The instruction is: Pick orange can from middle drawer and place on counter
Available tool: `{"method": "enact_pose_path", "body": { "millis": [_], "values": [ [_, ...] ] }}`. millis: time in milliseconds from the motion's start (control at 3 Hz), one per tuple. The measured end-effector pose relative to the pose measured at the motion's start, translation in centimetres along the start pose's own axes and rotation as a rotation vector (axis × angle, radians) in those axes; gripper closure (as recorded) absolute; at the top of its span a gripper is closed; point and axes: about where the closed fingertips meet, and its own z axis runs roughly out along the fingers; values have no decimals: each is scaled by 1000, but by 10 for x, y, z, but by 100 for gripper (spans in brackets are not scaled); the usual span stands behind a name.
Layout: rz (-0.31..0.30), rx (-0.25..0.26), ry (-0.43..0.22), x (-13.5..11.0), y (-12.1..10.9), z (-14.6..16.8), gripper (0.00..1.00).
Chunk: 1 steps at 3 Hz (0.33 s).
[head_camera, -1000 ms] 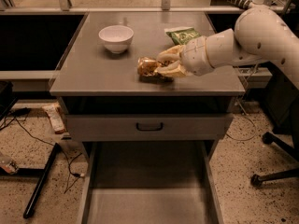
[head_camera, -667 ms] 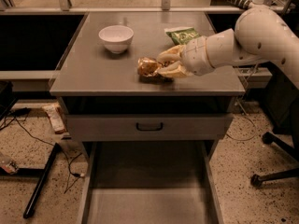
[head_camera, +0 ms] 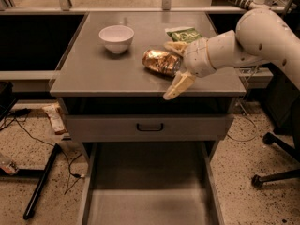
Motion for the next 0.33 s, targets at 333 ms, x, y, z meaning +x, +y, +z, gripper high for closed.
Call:
{"method": "enact_pose_path", "body": {
  "millis": [333],
  "values": [
    [0,0,0,0,0,0,0]
  ]
}}
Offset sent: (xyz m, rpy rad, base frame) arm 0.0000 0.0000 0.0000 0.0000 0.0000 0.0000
